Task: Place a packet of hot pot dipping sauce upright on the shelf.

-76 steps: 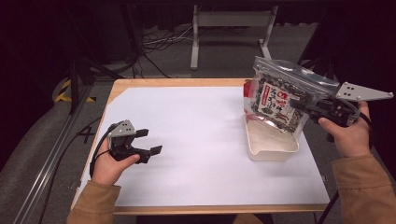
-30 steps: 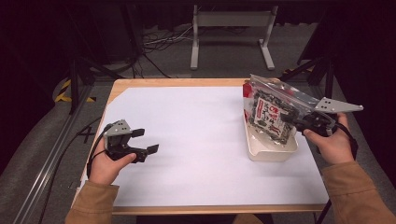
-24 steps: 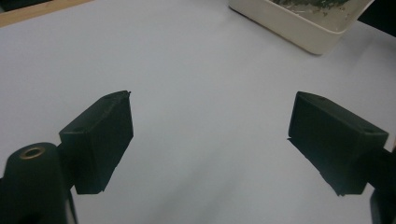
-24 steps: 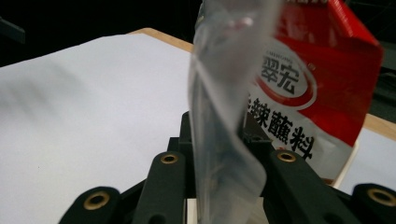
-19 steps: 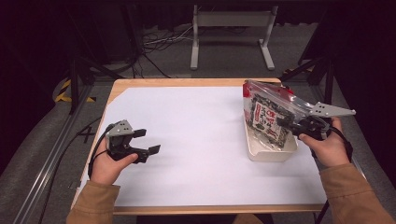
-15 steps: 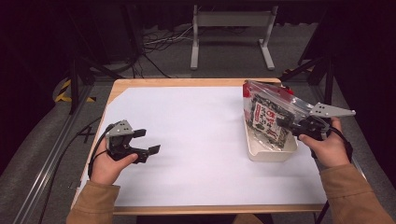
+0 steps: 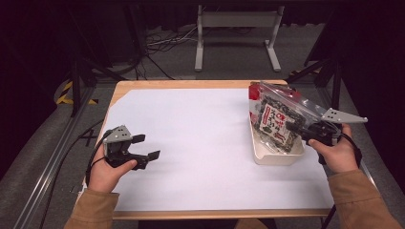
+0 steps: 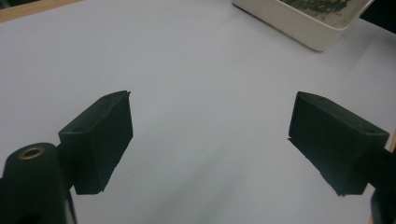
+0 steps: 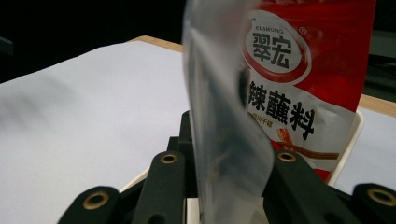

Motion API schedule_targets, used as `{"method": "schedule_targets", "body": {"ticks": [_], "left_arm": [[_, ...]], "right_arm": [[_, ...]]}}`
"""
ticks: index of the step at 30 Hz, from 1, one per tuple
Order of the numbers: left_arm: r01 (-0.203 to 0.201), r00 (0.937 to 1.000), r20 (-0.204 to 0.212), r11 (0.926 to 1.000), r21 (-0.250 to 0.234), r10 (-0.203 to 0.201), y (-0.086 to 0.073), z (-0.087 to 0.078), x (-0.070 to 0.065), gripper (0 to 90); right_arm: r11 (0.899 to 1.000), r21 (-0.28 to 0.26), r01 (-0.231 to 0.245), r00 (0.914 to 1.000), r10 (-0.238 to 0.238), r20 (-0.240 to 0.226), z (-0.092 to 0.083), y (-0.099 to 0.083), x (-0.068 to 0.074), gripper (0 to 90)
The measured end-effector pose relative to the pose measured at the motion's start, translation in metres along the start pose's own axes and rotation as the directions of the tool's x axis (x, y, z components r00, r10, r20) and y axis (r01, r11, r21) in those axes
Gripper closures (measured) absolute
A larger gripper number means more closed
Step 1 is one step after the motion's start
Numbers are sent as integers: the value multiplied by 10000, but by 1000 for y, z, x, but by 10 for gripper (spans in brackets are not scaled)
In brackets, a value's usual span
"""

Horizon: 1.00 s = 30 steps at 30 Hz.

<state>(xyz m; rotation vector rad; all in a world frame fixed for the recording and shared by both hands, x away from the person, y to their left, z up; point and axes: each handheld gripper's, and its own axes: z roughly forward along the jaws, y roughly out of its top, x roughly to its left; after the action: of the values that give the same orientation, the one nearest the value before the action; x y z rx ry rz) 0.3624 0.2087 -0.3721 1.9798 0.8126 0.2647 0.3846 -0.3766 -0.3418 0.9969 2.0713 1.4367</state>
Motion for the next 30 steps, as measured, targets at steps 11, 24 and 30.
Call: {"method": "schedule_targets", "body": {"ticks": [11, 24, 30], "left_arm": [[151, 9996, -234, 9999, -78, -152, -7, -2, -1, 143], [-89, 9999, -60, 9996, -251, 88, -1, -1, -4, 140], [-106, 9999, -31, 9993, -345, 105, 2, -3, -8, 139]], "right_arm": [[9993, -247, -292, 9993, 297, 205, -3, 6, -2, 708], [9989, -462, 31, 9973, 3, 732, -16, 5, 5, 330], [9989, -411, 245, 9930, -196, 1162, -32, 6, 14, 316]]}}
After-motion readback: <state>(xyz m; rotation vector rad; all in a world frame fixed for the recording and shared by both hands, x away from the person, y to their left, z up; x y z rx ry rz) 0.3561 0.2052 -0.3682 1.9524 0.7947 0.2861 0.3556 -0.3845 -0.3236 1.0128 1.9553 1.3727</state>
